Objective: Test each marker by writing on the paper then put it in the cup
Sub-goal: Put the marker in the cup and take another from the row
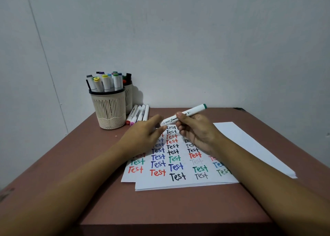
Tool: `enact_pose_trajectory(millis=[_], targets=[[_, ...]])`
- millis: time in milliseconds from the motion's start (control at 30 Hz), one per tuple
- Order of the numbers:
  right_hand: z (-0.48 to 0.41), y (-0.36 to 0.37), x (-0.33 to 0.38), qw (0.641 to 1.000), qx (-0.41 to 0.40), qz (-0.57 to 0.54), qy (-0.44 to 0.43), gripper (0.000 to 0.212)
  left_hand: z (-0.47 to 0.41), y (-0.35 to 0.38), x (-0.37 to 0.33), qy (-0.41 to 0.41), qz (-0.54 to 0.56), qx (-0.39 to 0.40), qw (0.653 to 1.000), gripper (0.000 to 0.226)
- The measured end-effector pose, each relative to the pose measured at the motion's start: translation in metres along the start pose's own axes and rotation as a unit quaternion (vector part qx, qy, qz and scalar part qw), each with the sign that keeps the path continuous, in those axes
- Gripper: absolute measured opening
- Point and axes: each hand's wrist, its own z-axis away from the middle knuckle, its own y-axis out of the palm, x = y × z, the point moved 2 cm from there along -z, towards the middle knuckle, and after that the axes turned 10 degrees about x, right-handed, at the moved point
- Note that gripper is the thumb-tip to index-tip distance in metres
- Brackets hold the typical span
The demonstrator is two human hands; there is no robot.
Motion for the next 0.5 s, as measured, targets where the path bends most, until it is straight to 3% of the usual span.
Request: enact_pose_trajectory(millis=[200,400,500], targets=[[0.001,-0.002,0.005,1.000,-0.017,0.003,-0.017,0.014,0.002,-0.003,0.005,-0.036,0.053,-0.004,0.998,0.030],[0.000,-0.038,0.025,0.979,-0.135,-0.137,-0.061,0.011,0.002,-0.004,0.010,-0.091,0.130,0.001,0.987,0.019],[0.004,-0.060,0.030,0.972,-0.187,-0.127,-0.058,0.010,0.001,-0.003,0.018,-0.132,0.187,-0.005,0.974,0.023]])
